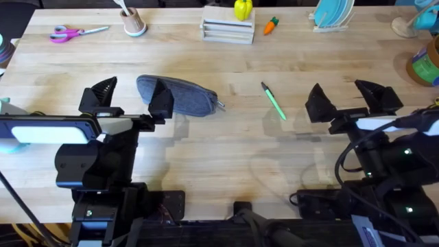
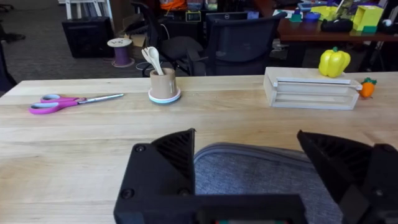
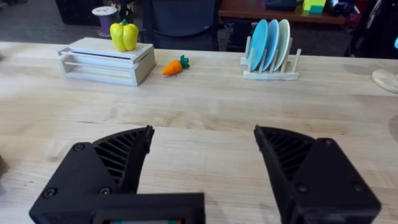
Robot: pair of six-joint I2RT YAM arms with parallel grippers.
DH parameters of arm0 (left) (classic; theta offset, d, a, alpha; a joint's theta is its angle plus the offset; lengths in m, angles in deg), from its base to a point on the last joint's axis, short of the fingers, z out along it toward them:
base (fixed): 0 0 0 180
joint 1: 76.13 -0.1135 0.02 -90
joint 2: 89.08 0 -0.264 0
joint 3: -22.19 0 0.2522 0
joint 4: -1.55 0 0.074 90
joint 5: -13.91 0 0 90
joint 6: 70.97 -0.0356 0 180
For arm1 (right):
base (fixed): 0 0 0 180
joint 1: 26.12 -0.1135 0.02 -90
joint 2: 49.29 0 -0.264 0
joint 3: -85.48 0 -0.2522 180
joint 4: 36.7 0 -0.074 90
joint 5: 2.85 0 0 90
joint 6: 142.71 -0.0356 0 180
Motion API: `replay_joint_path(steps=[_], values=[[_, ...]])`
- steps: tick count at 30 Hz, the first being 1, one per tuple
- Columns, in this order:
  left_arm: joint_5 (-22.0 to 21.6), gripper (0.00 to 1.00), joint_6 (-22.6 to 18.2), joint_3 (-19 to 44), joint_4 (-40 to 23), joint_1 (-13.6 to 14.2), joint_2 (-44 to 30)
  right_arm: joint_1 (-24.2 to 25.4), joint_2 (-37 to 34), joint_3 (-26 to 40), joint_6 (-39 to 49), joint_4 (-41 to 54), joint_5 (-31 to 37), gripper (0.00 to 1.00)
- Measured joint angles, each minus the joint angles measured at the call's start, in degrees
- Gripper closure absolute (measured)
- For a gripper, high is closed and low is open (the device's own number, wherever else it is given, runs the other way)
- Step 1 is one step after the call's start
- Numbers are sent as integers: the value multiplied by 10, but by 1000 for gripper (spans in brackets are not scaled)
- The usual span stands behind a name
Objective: Unzip the bag, pick up the pens from the table one at a time and place them inside, then zip the bag closed.
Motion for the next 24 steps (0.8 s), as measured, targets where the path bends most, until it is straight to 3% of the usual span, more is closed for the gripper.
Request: replay_joint_path(steps=[24], values=[[0,8,-2,0,-17,0,0,0,0,3,0,15,2,9]])
